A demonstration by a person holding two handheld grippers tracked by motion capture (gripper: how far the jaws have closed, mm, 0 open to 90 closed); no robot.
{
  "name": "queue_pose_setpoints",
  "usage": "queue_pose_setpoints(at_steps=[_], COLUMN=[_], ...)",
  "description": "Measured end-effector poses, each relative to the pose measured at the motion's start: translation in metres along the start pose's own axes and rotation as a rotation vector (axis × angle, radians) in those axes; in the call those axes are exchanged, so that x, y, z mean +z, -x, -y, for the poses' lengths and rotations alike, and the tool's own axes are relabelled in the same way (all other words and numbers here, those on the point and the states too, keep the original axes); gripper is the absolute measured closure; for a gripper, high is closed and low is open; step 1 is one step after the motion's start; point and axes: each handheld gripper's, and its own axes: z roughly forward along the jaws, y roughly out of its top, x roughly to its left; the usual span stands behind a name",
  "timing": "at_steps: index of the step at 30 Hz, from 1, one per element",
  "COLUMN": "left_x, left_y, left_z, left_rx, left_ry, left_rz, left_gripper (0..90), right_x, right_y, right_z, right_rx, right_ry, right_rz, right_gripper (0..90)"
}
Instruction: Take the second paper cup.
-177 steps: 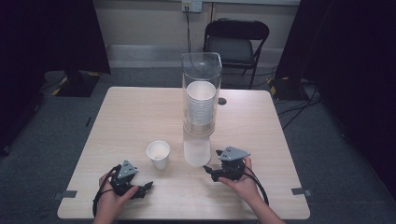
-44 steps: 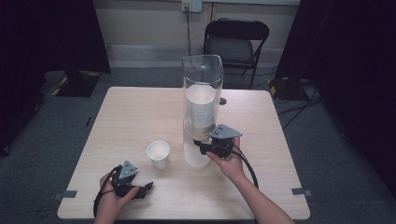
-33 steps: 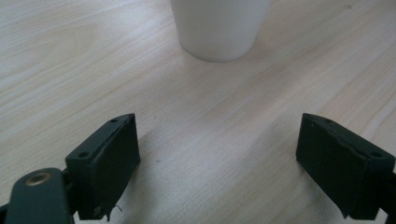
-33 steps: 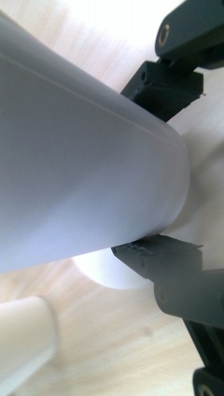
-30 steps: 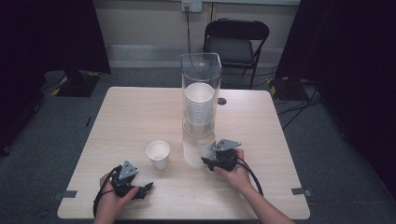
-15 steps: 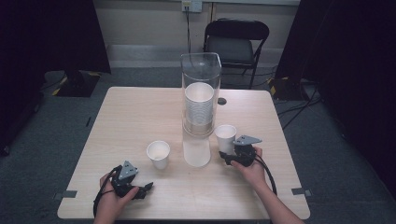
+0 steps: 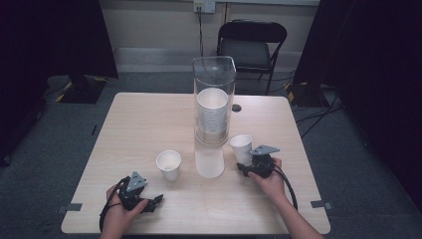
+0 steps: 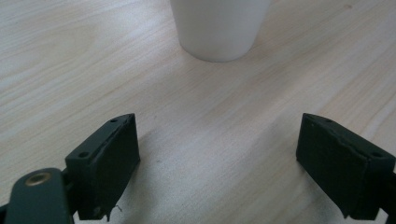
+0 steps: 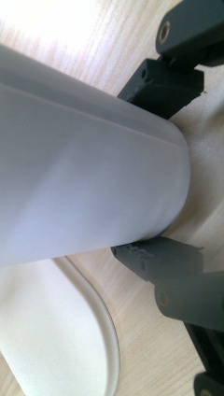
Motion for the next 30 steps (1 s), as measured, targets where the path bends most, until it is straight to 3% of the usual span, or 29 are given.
queue_pose_setpoints(at_steps=[4,10,12,15,19,22,26,28,30], left_x=[0.000,0.000,-0.001,-0.001,-0.001,-0.001,-0.003,-0.004,-0.005], left_y=[0.000,0.000,0.001,0.003,0.016,0.030,0.051,0.062,0.075], left_z=[0.000,0.000,0.000,0.000,-0.001,-0.005,-0.017,-0.027,-0.038], left_rx=[0.000,0.003,0.008,0.017,0.034,0.081,0.080,0.068,0.087], left_ry=[0.000,-0.001,0.003,0.007,0.010,-0.009,0.030,0.059,0.072], left_rz=[0.000,-0.003,0.002,0.006,0.071,0.123,0.197,0.235,0.265], left_gripper=[12.7,12.9,15.6,16.5,16.7,16.5,15.9,15.9,16.1], right_x=[0.000,-0.002,-0.004,-0.010,-0.021,-0.030,-0.041,-0.044,-0.046], right_y=[0.001,-0.001,0.000,0.003,0.002,-0.001,-0.006,-0.011,-0.016], right_z=[0.000,0.001,0.002,0.006,0.014,0.018,0.025,0.028,0.029], right_rx=[0.014,-0.005,-0.025,0.013,-0.022,-0.041,-0.083,-0.125,-0.175], right_ry=[-0.004,0.002,0.023,0.068,0.107,0.119,0.156,0.161,0.173], right_rz=[-0.004,-0.003,0.004,-0.038,-0.076,-0.103,-0.134,-0.166,-0.191], right_gripper=[35.7,36.4,36.6,36.7,36.6,36.6,36.5,36.4,36.4])
